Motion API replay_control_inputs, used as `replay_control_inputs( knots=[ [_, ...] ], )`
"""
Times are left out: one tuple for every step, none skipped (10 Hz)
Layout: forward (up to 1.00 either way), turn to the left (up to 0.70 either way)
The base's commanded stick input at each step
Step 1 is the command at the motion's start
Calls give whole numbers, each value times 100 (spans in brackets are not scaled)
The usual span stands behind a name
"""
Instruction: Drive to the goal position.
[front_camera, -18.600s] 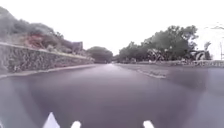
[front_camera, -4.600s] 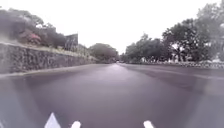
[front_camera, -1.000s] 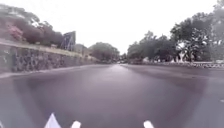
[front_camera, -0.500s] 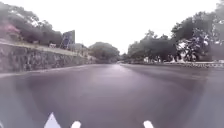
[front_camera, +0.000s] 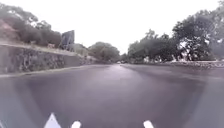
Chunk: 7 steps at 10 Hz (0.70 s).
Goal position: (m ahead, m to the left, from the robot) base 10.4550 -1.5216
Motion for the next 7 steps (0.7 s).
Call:
replay_control_inputs(
  knots=[
    [70,0],
    [70,0],
    [70,0],
    [70,0],
    [70,0],
    [70,0],
    [70,0]
  ],
)
